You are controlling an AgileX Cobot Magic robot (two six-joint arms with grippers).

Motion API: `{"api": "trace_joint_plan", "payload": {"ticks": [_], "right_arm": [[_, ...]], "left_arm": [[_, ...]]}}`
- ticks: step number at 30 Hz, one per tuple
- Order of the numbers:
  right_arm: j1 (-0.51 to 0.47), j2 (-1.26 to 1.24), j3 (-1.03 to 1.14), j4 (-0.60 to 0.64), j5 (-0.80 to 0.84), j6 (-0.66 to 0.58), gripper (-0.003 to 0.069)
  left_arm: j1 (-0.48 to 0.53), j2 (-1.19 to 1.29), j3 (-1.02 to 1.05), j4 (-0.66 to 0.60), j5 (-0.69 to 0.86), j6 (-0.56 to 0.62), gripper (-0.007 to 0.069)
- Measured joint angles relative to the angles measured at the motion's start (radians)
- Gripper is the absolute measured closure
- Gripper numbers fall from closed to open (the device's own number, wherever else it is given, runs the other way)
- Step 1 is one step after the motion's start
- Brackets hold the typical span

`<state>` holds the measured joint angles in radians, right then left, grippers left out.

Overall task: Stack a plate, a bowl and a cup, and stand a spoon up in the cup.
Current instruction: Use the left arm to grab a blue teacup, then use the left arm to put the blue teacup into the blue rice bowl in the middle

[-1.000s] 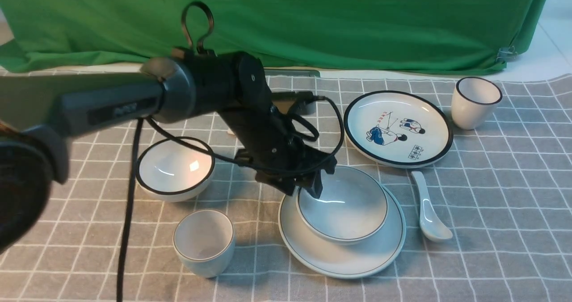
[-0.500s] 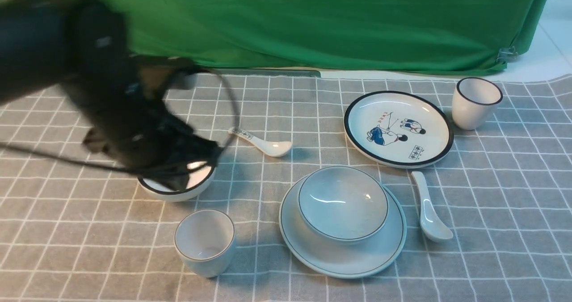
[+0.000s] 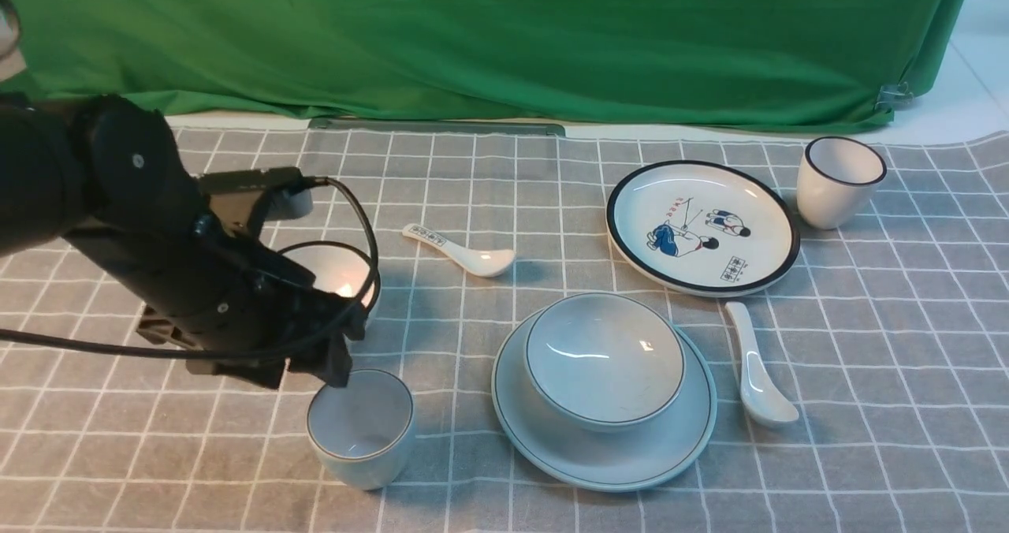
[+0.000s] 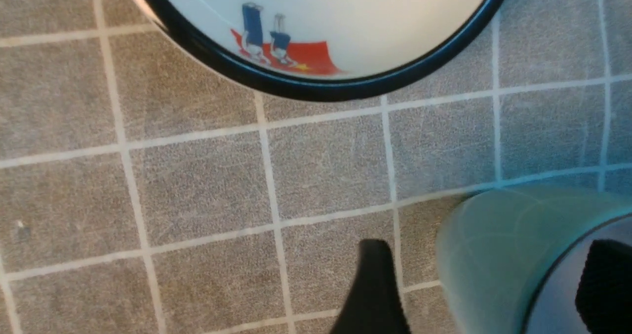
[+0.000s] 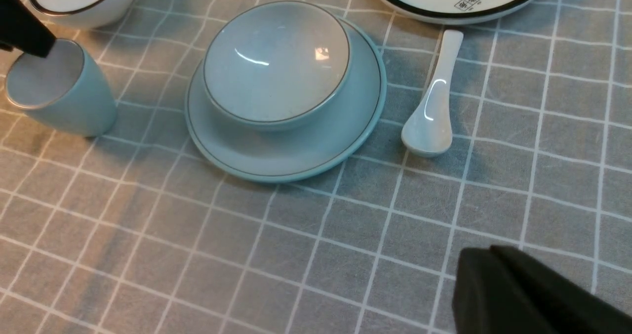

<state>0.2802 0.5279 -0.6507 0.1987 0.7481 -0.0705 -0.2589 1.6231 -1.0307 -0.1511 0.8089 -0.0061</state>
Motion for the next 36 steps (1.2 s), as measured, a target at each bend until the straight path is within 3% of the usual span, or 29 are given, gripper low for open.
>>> {"api": "trace_joint_plan", "payload": {"ticks": [2, 5, 11, 13, 18, 23, 30, 36], "right_arm": [[0.0, 0.0, 0.0, 0.0, 0.0, 0.0, 0.0624], [0.0, 0.0, 0.0, 0.0, 0.0, 0.0, 0.0624], [0.0, 0.0, 0.0, 0.0, 0.0, 0.0, 0.0624], [0.0, 0.0, 0.0, 0.0, 0.0, 0.0, 0.0624], [0.0, 0.0, 0.0, -0.001, -0.001, 0.001, 0.0624], [0.0, 0.0, 0.0, -0.001, -0.007, 0.001, 0.0624], [0.0, 0.0, 0.0, -0.002, -0.008, 0.001, 0.0624], [0.0, 0.0, 0.0, -0.002, -0.008, 0.001, 0.0619]], "left_arm": [[0.0, 0.025, 0.0, 0.0, 0.003, 0.006, 0.0116], [-0.003, 0.056, 0.0, -0.005, 0.015, 0.013, 0.0186], [-0.021, 0.061, 0.0, -0.036, 0.023, 0.055, 0.0515], [-0.022, 0.045, -0.001, -0.065, 0.028, 0.068, 0.0585], [-0.029, -0.004, -0.115, -0.152, 0.09, 0.088, 0.0595], [-0.085, 0.007, -0.271, -0.162, 0.119, 0.086, 0.0596], [-0.247, 0.2, -0.534, -0.129, 0.165, 0.031, 0.0596], [-0.287, 0.372, -0.645, -0.095, 0.186, 0.014, 0.0596]]}}
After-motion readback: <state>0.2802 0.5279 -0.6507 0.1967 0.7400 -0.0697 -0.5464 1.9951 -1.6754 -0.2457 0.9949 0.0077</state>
